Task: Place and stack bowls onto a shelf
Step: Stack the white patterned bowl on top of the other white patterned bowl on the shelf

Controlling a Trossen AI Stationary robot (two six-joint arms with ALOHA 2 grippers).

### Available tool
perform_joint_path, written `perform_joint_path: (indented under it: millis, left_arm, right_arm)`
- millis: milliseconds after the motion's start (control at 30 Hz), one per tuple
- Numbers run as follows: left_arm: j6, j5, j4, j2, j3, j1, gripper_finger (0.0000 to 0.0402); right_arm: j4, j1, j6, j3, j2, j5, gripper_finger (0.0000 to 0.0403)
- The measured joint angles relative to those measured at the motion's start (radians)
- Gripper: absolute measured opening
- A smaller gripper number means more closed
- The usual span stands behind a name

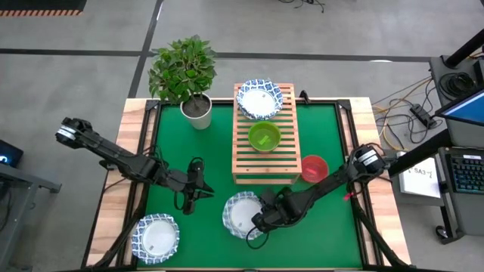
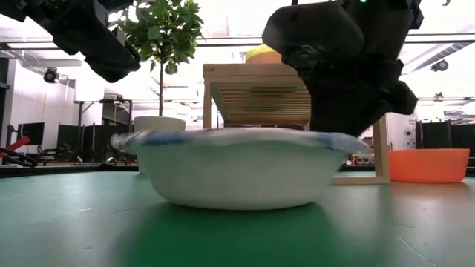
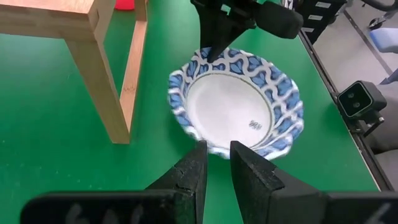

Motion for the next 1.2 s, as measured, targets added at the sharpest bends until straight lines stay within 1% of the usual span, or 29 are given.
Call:
perform_joint_path:
  millis: [33,67,267,400,500,633,733,867,1067,1200]
  left_arm:
    - [0.000,0.000,0.000,0.000,0.000,0.000,0.0052]
    - [0.000,0.000,0.000,0.000,0.000,0.000,0.0052]
    - [0.002,-0.001,0.001,0.000,0.000,0.000,0.0052]
    - [0.002,-0.001,0.001,0.000,0.000,0.000,0.0052]
    - [0.002,-0.002,0.004,0.000,0.000,0.000,0.0052]
    - [0.002,-0.003,0.007,0.000,0.000,0.000,0.0052]
    - [0.002,-0.003,0.010,0.000,0.000,0.000,0.0052]
    - [0.002,-0.003,0.017,0.000,0.000,0.000,0.0052]
    - [0.002,-0.003,0.019,0.000,0.000,0.000,0.0052]
    - [-0.003,-0.003,0.019,0.000,0.000,0.000,0.0052]
  right_arm:
    - [0.002,0.001,-0.005,0.000,0.000,0.002,0.0028]
    - [0.001,0.002,-0.006,0.000,0.000,0.002,0.0019]
    - [0.000,0.007,-0.019,0.000,-0.014,-0.011,0.0011]
    - [0.010,0.009,-0.110,0.007,-0.058,-0.066,0.0011]
    - [0.030,0.019,-0.176,0.040,-0.087,-0.112,0.0011]
    - [0.024,0.025,-0.223,0.103,-0.130,-0.157,0.0011]
    - [0.019,0.025,-0.244,0.162,-0.175,-0.158,0.0011]
    - [0.015,0.024,-0.292,0.232,-0.237,-0.115,0.0011]
    - [-0.002,0.016,-0.458,0.321,-0.343,0.030,0.0011]
    - [-0.081,-0.019,-0.575,0.368,-0.422,0.131,0.0011]
